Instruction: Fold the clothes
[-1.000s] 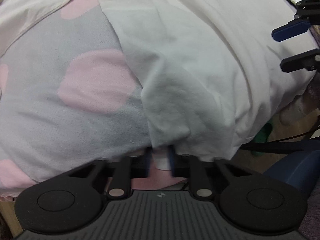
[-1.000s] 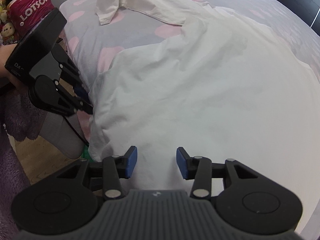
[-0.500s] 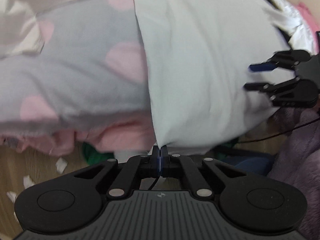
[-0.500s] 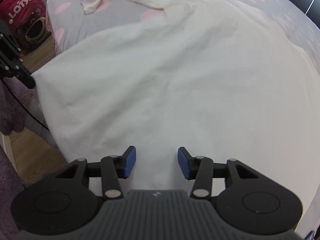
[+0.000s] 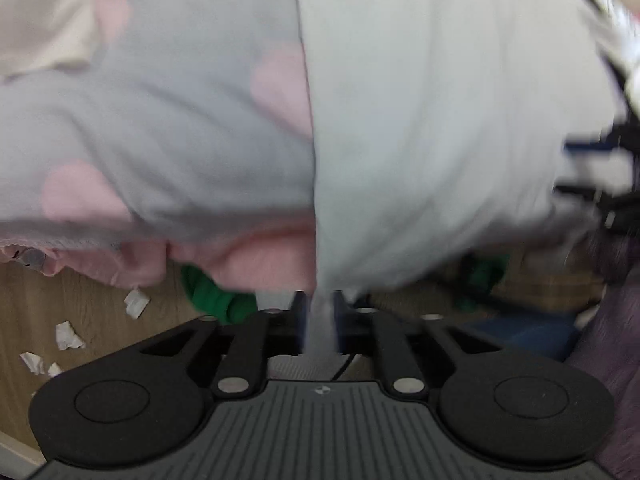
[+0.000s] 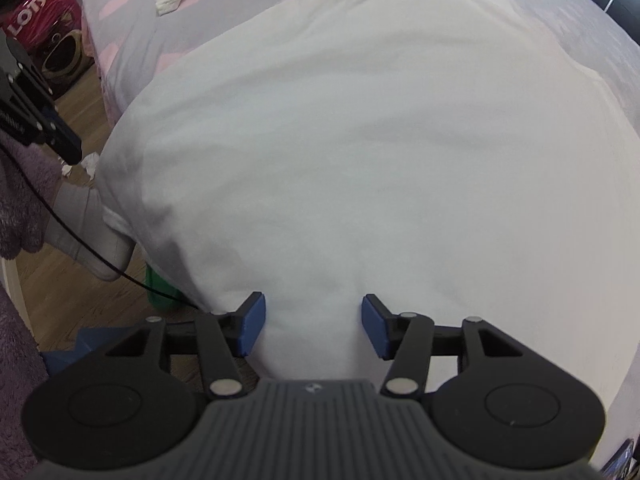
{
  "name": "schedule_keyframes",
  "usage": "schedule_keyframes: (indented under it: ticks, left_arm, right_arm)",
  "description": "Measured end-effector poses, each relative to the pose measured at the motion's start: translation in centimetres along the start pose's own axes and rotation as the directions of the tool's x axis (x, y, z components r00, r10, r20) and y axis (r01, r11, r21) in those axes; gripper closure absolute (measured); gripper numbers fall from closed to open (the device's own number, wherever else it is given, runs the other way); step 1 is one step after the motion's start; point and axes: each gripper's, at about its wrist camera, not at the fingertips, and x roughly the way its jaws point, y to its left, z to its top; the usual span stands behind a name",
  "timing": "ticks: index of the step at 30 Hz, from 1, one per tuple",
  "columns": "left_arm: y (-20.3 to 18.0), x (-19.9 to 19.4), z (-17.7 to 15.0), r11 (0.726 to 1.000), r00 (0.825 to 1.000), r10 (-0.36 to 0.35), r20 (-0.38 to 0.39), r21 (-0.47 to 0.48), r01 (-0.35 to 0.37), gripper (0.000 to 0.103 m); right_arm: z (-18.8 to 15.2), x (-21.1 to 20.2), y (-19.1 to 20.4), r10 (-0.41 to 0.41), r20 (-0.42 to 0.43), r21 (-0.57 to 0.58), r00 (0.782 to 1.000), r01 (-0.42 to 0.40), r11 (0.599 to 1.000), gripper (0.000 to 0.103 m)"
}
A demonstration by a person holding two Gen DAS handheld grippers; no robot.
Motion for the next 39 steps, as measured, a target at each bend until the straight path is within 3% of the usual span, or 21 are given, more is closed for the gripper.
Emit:
schedule_keyframes:
  ticks: [4, 8, 11, 14, 17, 20, 23, 30, 31, 32, 35, 38, 39]
  left_arm:
    - [0.5, -2.8, 1.6, 0.998, 0.992, 0.038, 0.121, -0.056, -0.031, 0.075]
    - [1.1, -4.5, 3.6, 0.992, 0.970, 0.101, 0.223, -0.097, -0.081, 0.062]
    - [1.8, -4.6, 5.5, 0.980, 0.940, 0.187, 0.284, -0.122, -0.158, 0.060]
    - [3.5, -4.1, 6.9, 0.950, 0.898, 0.283, 0.337, -0.229, -0.213, 0.055]
    - [7.0, -3.3, 7.9, 0.904, 0.875, 0.319, 0.364, -0.395, -0.166, 0.054]
    - [10.4, -2.9, 8.6, 0.841, 0.876, 0.315, 0.365, -0.536, -0.079, 0.054]
    - [11.9, -2.3, 9.6, 0.812, 0.867, 0.333, 0.372, -0.580, -0.064, 0.054]
    - [12.9, -1.5, 11.7, 0.788, 0.819, 0.423, 0.388, -0.604, -0.121, 0.054]
    - [12.9, -1.6, 11.9, 0.785, 0.808, 0.437, 0.394, -0.606, -0.129, 0.057]
    - [12.9, -1.7, 12.0, 0.782, 0.798, 0.451, 0.400, -0.608, -0.137, 0.068]
    - [13.3, -2.5, 11.9, 0.773, 0.771, 0.464, 0.435, -0.625, -0.112, 0.088]
    - [12.6, -4.0, 11.3, 0.779, 0.720, 0.491, 0.490, -0.616, -0.112, 0.096]
    - [12.0, -4.8, 11.0, 0.788, 0.693, 0.499, 0.520, -0.604, -0.115, 0.096]
  right_arm:
    - [0.1, -1.0, -0.8, -0.023, 0.036, 0.043, 0.999, 0.021, 0.999, 0.046]
    - [-0.1, -1.5, -1.1, -0.058, 0.060, 0.079, 0.997, 0.053, 0.995, 0.045]
    - [-0.6, -1.8, -0.6, -0.092, 0.077, 0.091, 0.993, 0.085, 0.992, 0.044]
    - [-1.3, -1.9, -0.3, -0.104, 0.089, 0.101, 0.991, 0.095, 0.990, 0.042]
    - [-1.9, -1.8, 0.0, -0.101, 0.094, 0.101, 0.990, 0.092, 0.991, 0.042]
    - [-2.3, -1.8, -0.3, -0.124, 0.088, 0.099, 0.988, 0.115, 0.988, 0.041]
    - [-2.4, -1.6, -1.0, -0.144, 0.081, 0.131, 0.986, 0.133, 0.982, 0.041]
    - [-2.3, -1.0, -1.9, -0.152, 0.069, 0.167, 0.986, 0.138, 0.976, 0.041]
    - [-2.3, -0.9, -2.1, -0.152, 0.067, 0.171, 0.986, 0.139, 0.975, 0.041]
    - [-2.3, -0.9, -2.2, -0.155, 0.065, 0.177, 0.986, 0.142, 0.974, 0.041]
    - [-2.6, -0.7, -2.9, -0.165, 0.059, 0.205, 0.985, 0.150, 0.967, 0.041]
    - [-2.6, -0.7, -3.6, -0.167, 0.057, 0.230, 0.984, 0.150, 0.962, 0.041]
    - [-2.6, -0.7, -3.7, -0.167, 0.058, 0.235, 0.984, 0.149, 0.960, 0.041]
